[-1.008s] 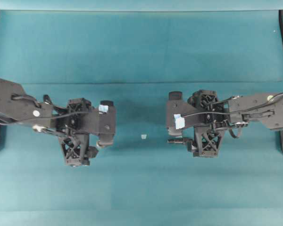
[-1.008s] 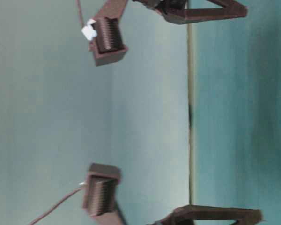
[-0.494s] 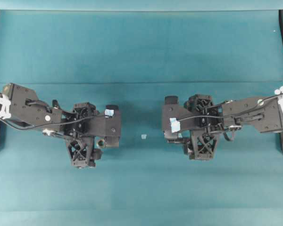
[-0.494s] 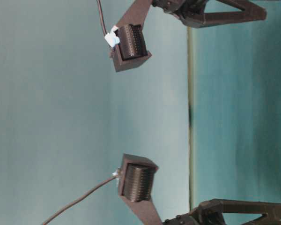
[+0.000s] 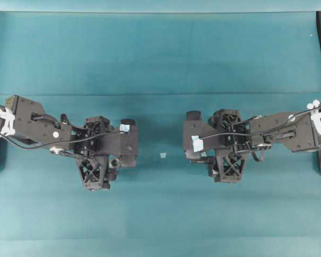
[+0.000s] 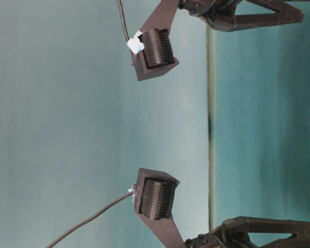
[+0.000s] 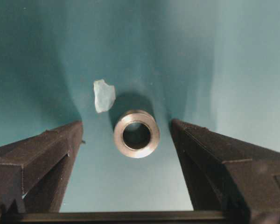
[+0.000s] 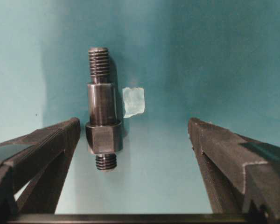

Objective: Insert the washer onto the shaft with both hands.
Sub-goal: 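Close left gripper on the silver washer and right gripper on the shaft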

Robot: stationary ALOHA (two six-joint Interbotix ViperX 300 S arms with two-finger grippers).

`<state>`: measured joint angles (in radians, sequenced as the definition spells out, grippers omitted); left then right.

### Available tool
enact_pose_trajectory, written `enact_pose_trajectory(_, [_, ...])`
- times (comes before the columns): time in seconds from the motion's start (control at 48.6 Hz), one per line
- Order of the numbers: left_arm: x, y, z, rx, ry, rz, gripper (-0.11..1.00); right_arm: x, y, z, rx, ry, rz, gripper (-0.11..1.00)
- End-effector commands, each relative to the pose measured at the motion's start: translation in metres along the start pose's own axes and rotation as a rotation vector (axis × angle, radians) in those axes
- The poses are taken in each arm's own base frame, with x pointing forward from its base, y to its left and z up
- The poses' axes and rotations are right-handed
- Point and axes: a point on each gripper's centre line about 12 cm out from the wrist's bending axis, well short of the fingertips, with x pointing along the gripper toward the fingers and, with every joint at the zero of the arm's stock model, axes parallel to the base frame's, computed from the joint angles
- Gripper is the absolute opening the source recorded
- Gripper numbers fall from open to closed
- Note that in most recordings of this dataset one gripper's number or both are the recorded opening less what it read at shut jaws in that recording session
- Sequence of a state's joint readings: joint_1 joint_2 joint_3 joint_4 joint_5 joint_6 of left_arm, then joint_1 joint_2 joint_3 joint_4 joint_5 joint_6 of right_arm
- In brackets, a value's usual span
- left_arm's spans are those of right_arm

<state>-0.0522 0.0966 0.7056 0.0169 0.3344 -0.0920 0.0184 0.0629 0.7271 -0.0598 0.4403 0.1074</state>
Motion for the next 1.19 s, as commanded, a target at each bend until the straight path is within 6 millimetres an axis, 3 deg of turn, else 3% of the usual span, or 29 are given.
enact_pose_trajectory(0.0, [0.0,-0.001,0.003,0.003,-0.012,-0.002,0.87,-0.002,0.002,0.002,0.008,-0.012,0.004,0.86])
enact_pose_trajectory(0.35, [0.0,-0.002,0.002,0.003,-0.011,-0.002,0.87,-0.002,0.003,0.002,0.004,-0.009,0.004,0.86])
enact_pose_trajectory(0.658, [0.0,-0.002,0.001,0.003,-0.009,-0.002,0.87,-0.001,0.019,-0.004,-0.039,0.002,0.02,0.86])
enact_pose_trajectory(1.173, [0.0,-0.002,0.001,0.001,-0.009,-0.002,0.87,0.001,0.011,-0.006,0.011,0.0,0.013,0.86])
